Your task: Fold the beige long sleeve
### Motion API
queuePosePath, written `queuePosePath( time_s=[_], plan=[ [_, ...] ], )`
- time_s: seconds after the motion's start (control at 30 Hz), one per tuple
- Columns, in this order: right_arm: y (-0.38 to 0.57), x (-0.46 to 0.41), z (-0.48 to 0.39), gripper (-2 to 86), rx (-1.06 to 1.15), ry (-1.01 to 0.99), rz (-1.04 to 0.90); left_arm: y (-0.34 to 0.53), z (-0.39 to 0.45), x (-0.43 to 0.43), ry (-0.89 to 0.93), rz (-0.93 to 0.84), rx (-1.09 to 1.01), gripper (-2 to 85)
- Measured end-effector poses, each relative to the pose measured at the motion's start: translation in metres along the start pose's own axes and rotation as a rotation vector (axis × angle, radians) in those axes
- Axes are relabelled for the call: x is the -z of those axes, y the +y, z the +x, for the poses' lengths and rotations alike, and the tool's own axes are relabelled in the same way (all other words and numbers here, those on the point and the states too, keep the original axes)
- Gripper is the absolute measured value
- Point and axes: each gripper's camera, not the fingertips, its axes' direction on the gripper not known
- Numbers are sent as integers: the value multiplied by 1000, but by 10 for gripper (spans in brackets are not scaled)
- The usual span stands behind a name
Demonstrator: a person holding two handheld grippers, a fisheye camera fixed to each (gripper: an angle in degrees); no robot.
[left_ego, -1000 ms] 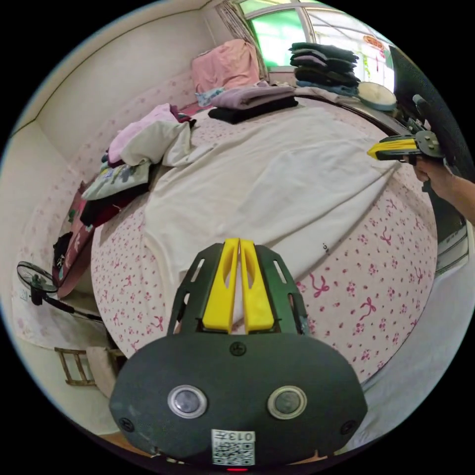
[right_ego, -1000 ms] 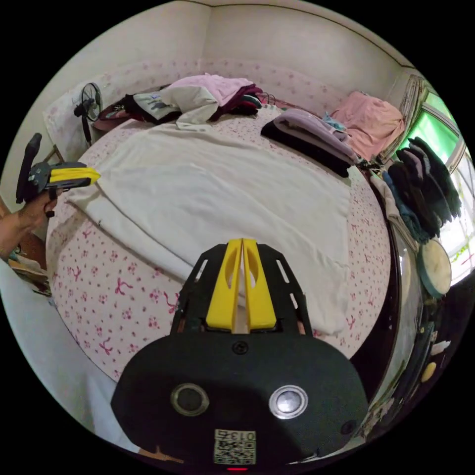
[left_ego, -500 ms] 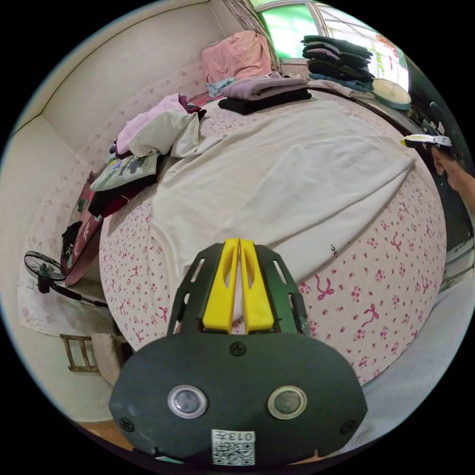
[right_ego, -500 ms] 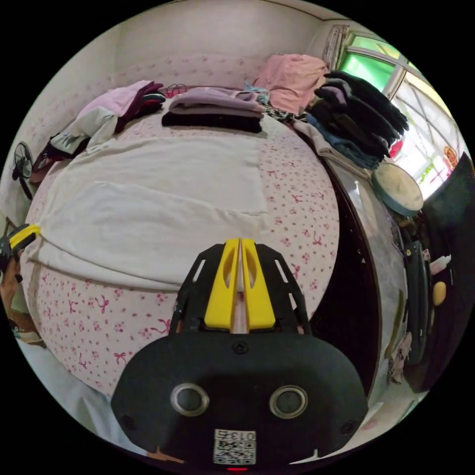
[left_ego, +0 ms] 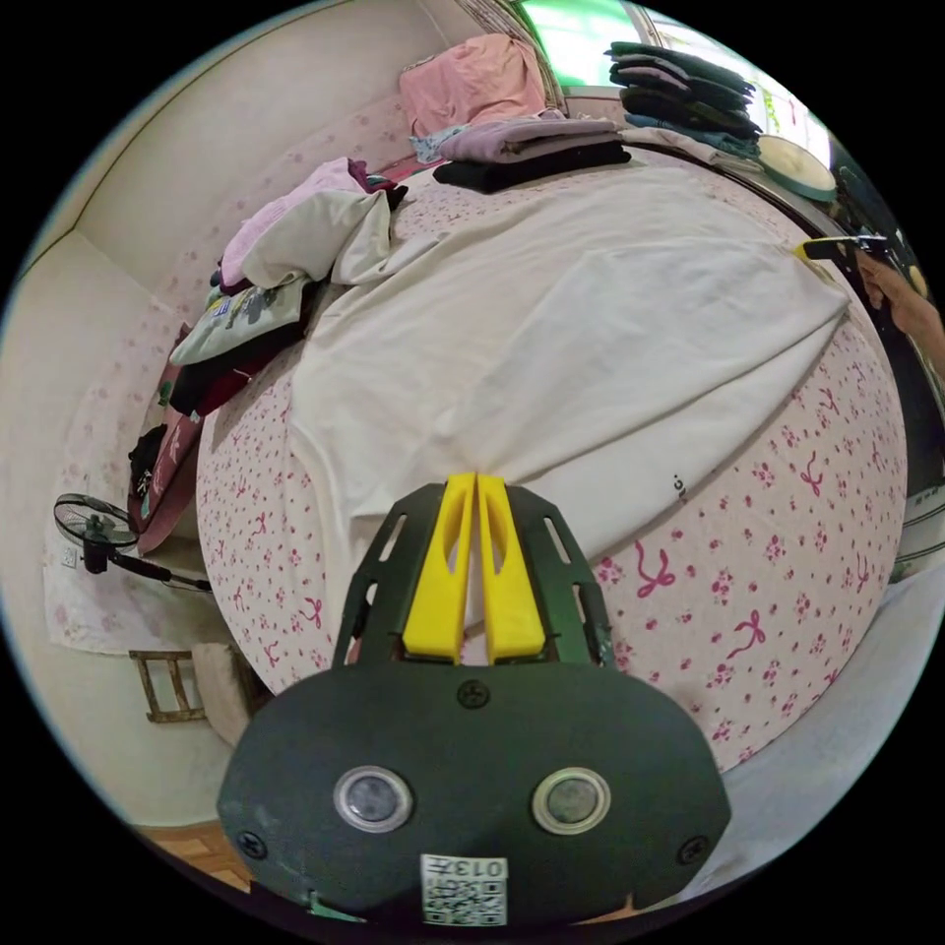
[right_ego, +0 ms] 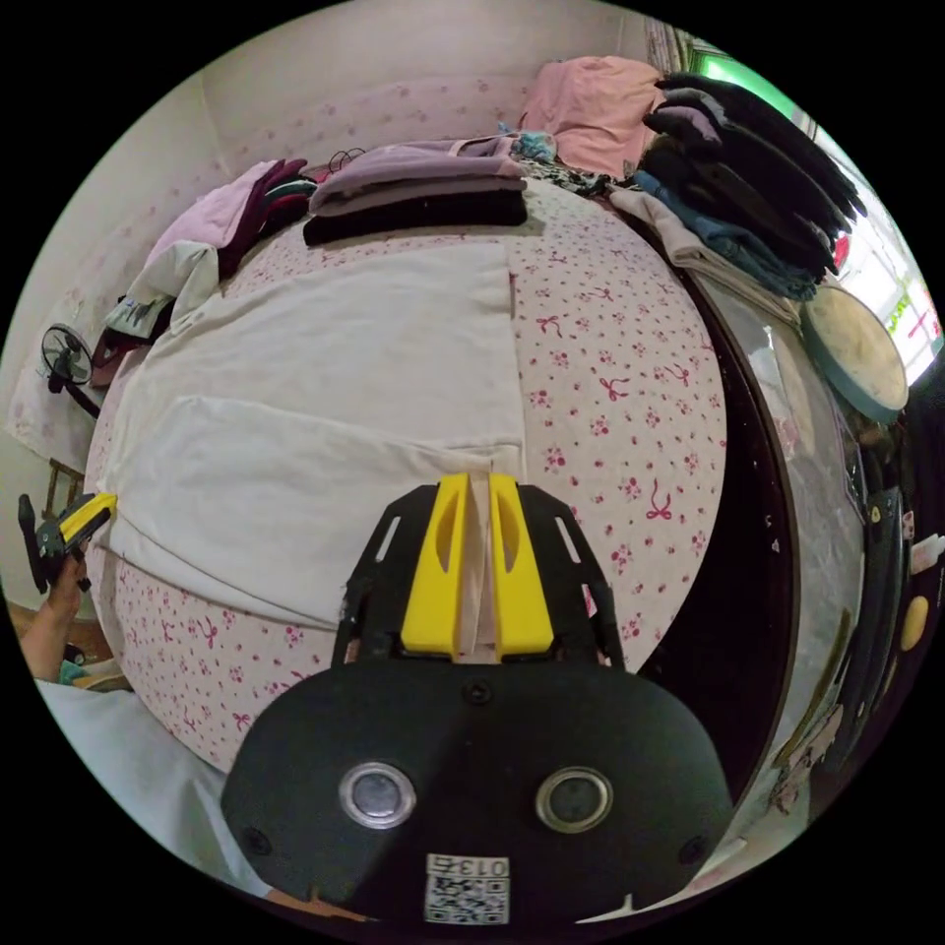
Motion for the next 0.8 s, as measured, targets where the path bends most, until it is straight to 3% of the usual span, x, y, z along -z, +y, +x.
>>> queuePosePath(
  time_s=[0.37,0.5,0.63,0.8],
  plan=[
    [-10,-4,8,15,106,40,-13,-5,-4,5,0,-17,45,-3],
    [-15,14,5,8,139,111,126,-3,-8,7,-3,-25,76,-3],
    [-23,-7,12,7,111,94,33,-4,-11,9,-3,-23,96,-2],
    [-16,27,27,2,11,123,186,2,-28,24,-39,3,155,-2]
  ],
)
